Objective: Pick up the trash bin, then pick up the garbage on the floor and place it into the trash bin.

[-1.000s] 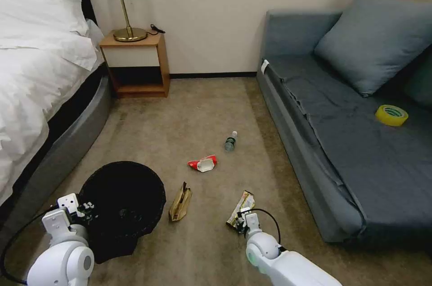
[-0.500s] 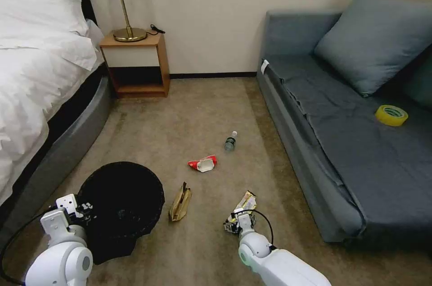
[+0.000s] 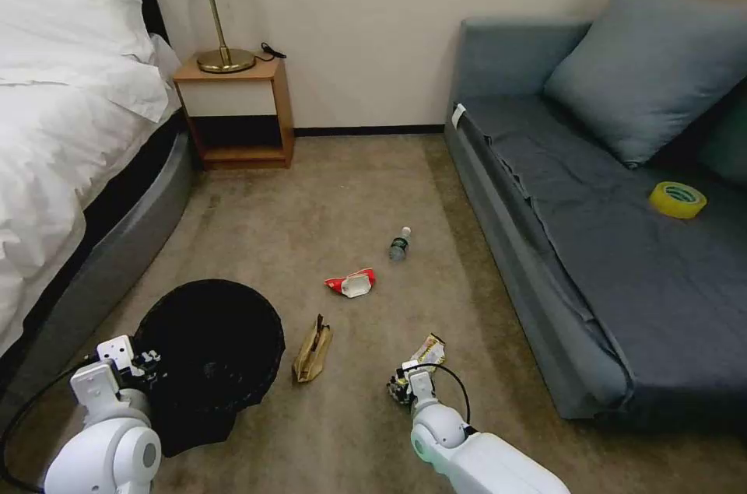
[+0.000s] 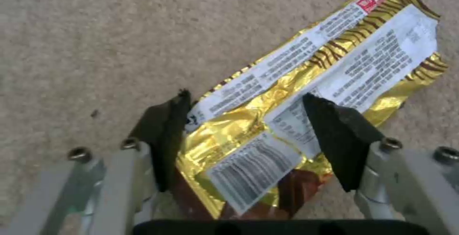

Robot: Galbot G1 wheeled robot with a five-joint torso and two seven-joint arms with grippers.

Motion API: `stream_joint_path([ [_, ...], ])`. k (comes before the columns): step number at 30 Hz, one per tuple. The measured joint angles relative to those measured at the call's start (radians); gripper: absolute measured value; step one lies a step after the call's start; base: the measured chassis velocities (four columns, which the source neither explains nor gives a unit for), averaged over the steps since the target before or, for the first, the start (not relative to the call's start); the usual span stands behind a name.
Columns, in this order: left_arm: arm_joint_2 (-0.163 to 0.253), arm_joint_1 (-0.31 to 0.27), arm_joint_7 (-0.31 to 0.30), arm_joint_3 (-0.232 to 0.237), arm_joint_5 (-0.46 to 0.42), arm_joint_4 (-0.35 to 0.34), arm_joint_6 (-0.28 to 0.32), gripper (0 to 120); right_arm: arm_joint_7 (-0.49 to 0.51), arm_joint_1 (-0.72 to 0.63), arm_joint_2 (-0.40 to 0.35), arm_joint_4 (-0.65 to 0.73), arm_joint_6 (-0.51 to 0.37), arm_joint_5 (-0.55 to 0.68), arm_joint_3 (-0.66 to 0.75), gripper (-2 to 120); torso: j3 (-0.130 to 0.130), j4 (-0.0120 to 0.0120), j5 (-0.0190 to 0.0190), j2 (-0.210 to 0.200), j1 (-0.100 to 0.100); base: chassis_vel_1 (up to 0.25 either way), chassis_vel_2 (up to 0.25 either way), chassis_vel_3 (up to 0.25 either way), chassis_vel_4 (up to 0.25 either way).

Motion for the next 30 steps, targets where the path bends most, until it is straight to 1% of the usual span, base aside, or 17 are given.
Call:
stream_joint_path([
  [1,0.0,0.001,0.0,0.0,0.001,-0.001,0.0,3,-0.001,-0.001,0.0,-0.001,0.0,-0.003,0.0,57,0.0,0.0,0.0,0.0,0.0,0.0,0.0,0.0,0.0],
  [2,0.0,0.001,0.0,0.0,0.001,-0.001,0.0,3,-0.001,-0.001,0.0,-0.001,0.0,-0.003,0.0,57,0.0,0.0,0.0,0.0,0.0,0.0,0.0,0.0,0.0],
  [6,-0.001,0.003,0.001,0.0,0.004,-0.002,-0.003,3,-0.008,-0.007,0.0,-0.008,0.0,-0.013,0.001,42,0.0,0.0002,0.0002,0.0,0.0,0.0,0.0,0.0,0.0],
  [8,-0.001,0.003,0.001,0.001,0.005,-0.002,-0.003,3,-0.009,-0.008,0.0,-0.01,0.0,-0.015,0.001,40,0.0,0.0003,0.0002,0.0,0.0,0.0,0.0,0.0,0.0],
  [11,-0.003,0.003,0.002,0.003,0.009,-0.002,-0.004,3,-0.014,-0.011,-0.002,-0.011,0.001,-0.019,0.001,30,0.0,0.0005,0.0004,0.0,0.0,0.0,0.0,0.0,0.0],
  [12,-0.003,0.003,0.002,0.003,0.009,-0.002,-0.004,3,-0.014,-0.011,-0.002,-0.011,0.001,-0.019,0.001,30,0.0,0.0005,0.0004,0.0,0.0,0.0,0.0,0.0,0.0],
  [16,-0.003,0.002,0.003,0.006,0.012,-0.002,-0.004,3,-0.02,-0.014,-0.01,-0.011,0.001,-0.025,0.002,18,0.0,0.0007,0.0006,0.0,0.0,0.0,0.0,0.0,0.0],
  [17,-0.003,0.002,0.003,0.006,0.012,-0.002,-0.004,3,-0.02,-0.014,-0.01,-0.011,0.001,-0.025,0.002,18,0.0,0.0007,0.0006,0.0,0.0,0.0,0.0,0.0,0.0],
  [21,-0.002,0.002,0.004,0.008,0.012,-0.002,-0.004,3,-0.024,-0.017,-0.027,-0.01,0.001,-0.026,0.002,7,0.0,0.0009,0.0012,0.0,0.0,0.0,0.0,0.0,0.0],
  [22,-0.002,0.002,0.004,0.008,0.012,-0.002,-0.004,3,-0.024,-0.017,-0.027,-0.01,0.001,-0.026,0.002,7,0.0,0.0009,0.0012,0.0,0.0,0.0,0.0,0.0,0.0],
  [23,0.0,0.002,0.003,0.008,0.013,-0.001,-0.004,3,-0.022,-0.017,-0.042,-0.008,0.001,-0.026,0.003,4,0.0,-0.0003,0.0002,0.0,0.0,0.0,0.0,0.0,0.0],
  [24,0.001,0.001,0.003,0.006,0.014,0.0,-0.004,3,-0.017,-0.017,-0.056,0.0,-0.001,-0.024,0.007,1,0.0,-0.0011,-0.0032,0.0,0.0,0.0,0.0,0.0,0.0],
  [25,0.001,0.001,0.003,0.008,0.014,0.001,-0.004,3,-0.015,-0.018,-0.067,0.009,-0.002,-0.023,0.009,0,0.0,-0.0023,-0.0044,0.0,0.0,0.0,0.0,0.0,0.0],
  [26,0.001,0.0,0.006,0.009,0.013,0.001,-0.004,3,-0.011,-0.019,-0.078,0.021,-0.003,-0.021,0.007,0,0.001,-0.0025,-0.0032,-0.001,0.0,0.0,0.0,0.0,0.0],
  [27,0.001,0.0,0.006,0.009,0.013,0.001,-0.004,3,-0.011,-0.019,-0.078,0.021,-0.003,-0.021,0.007,0,0.001,-0.0025,-0.0032,-0.001,0.0,0.0,0.0,0.0,0.0],
  [28,0.001,0.0,0.007,0.01,0.013,0.001,-0.004,3,-0.008,-0.02,-0.089,0.034,-0.004,-0.018,0.006,0,0.001,-0.0025,-0.0009,-0.001,0.0,-0.062,-0.046,-0.021,-0.028],
  [30,0.002,-0.001,0.004,0.01,0.013,0.001,-0.005,3,-0.001,-0.024,-0.124,0.064,-0.009,-0.008,0.005,0,0.001,-0.0023,-0.0021,-0.001,0.0,-0.059,-0.035,-0.009,-0.028],
])
